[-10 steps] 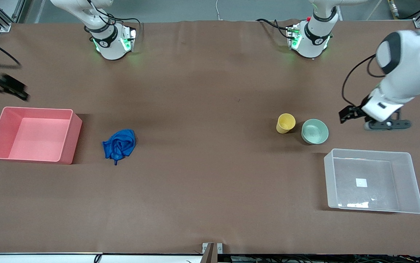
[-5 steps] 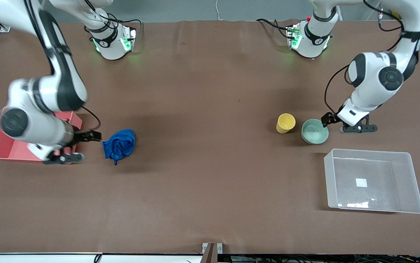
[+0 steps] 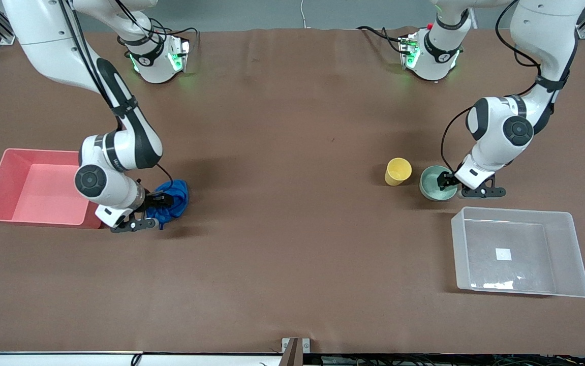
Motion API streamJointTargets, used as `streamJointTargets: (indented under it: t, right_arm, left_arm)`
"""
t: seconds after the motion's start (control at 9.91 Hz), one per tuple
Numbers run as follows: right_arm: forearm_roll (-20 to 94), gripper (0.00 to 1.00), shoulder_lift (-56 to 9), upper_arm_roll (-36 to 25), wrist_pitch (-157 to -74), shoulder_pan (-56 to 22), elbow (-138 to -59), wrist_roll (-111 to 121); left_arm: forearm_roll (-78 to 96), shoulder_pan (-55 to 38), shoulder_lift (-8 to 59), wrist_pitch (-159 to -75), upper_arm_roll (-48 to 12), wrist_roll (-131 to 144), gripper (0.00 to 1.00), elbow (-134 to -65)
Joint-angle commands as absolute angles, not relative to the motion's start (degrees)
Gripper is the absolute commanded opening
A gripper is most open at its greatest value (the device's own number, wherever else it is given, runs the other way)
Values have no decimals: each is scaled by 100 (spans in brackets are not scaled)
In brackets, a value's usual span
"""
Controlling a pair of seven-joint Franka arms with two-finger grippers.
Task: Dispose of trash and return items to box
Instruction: 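Grasp the blue cloth with the right gripper while the left gripper grasps the bowl, then lower the cloth into the pink bin while the left gripper lowers the bowl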
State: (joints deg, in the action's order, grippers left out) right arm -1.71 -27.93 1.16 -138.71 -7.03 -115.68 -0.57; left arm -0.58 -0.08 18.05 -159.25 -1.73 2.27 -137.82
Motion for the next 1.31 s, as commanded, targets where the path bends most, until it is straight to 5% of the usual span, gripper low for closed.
streamJointTargets:
  t: [0.0, 0.2, 0.3, 0.5, 0.71, 1.01, 1.21]
  right_arm:
    - [-176, 85, -2689, 158, -14438, -642, -12040, -141]
    - [-176, 16, -2698, 158, -14502, -642, -12050, -149]
    - [-176, 1, -2698, 158, -14458, -624, -12032, -158]
    - [-176, 1, -2646, 167, -14284, -563, -11936, -123]
    - [-176, 1, -2375, 158, -12692, -484, -11254, -97]
    - [-176, 1, -1427, 53, -10589, 156, -10357, 506]
    - [-167, 1, -1222, -689, -9715, 299, -9854, 1602]
  left_arm:
    - [-70, 18, 1934, -15970, -176, 246, 0, -13790]
    - [-70, 17, 1672, -15717, -176, 264, 0, -13851]
    - [-70, 9, 1226, -15071, -176, 255, 0, -13825]
    - [-70, 0, 478, -13988, -176, 150, 0, -13572]
    - [-62, -18, 430, -13336, -158, 141, 0, -12714]
    - [-79, -26, 1384, -13271, 322, -147, 0, -11230]
    - [8, -18, 2237, -13271, 640, -718, 0, -10253]
